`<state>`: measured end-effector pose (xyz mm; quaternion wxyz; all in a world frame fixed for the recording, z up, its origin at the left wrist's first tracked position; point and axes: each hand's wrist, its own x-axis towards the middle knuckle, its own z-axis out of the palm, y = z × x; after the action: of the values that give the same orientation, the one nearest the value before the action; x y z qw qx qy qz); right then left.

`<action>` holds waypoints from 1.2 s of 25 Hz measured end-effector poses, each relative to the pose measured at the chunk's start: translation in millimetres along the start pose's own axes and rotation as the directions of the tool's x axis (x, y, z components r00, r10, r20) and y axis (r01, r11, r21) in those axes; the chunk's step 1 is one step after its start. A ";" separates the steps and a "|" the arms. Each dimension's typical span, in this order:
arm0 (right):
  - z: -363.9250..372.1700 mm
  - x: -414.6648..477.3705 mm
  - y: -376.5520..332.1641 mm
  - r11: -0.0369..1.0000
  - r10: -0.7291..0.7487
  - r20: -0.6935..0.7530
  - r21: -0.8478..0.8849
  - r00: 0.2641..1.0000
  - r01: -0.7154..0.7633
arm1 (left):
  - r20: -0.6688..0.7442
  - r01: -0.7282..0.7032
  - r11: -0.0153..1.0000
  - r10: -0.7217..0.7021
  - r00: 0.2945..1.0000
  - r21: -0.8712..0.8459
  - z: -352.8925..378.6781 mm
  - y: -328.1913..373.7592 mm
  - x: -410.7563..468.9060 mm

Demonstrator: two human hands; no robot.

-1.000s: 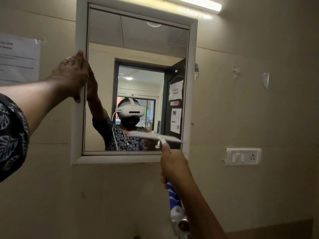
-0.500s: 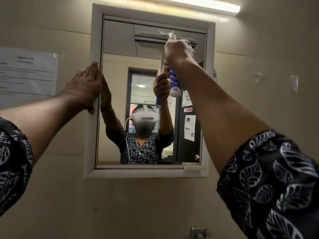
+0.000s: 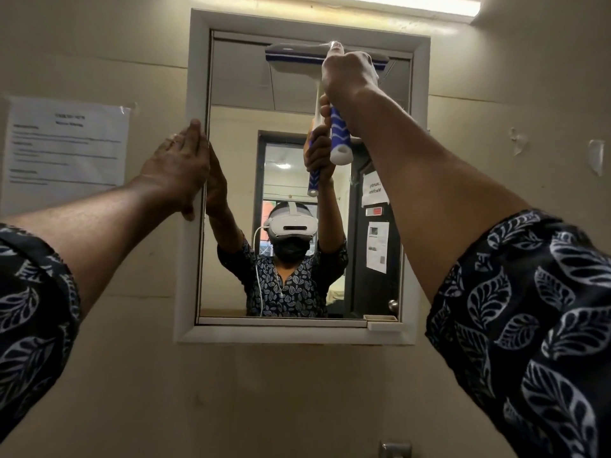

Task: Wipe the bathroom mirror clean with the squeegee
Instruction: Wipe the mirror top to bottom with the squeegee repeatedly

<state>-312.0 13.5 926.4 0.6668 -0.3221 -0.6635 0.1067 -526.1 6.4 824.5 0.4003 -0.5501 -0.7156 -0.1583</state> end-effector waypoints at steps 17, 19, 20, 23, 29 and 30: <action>17.4 -83.9 44.5 0.991 0.104 0.033 -0.086 0.994 -0.100 | 0.014 -0.023 0.999 0.024 1.000 -0.022 -1.3 -3.2 -2.3; 24.1 -102.6 55.8 0.986 0.152 0.032 -0.069 0.988 -0.150 | 0.013 -0.028 0.999 0.029 1.000 -0.020 -1.5 -3.9 -2.3; 26.0 -109.5 59.1 0.984 0.169 0.032 -0.057 0.985 -0.167 | 0.012 -0.032 0.999 0.032 0.999 -0.019 -1.8 -4.1 -2.4; 26.6 -125.3 64.1 0.978 0.207 0.044 -0.030 0.977 -0.206 | 0.009 -0.038 0.999 0.038 0.999 -0.014 -2.4 -4.6 -2.8; 29.9 -184.2 96.9 0.962 0.270 0.069 -0.057 0.960 -0.266 | 0.004 -0.044 0.999 0.044 0.999 -0.015 -2.2 -4.8 -2.6; 30.9 -196.1 104.7 0.957 0.287 0.064 -0.069 0.956 -0.283 | 0.003 -0.045 0.999 0.045 0.999 -0.015 -2.2 -5.0 -2.1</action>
<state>-330.6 -8.8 703.9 0.6097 -0.4299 -0.6371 0.1938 -529.7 1.8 825.3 0.3983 -0.5693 -0.7025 -0.1539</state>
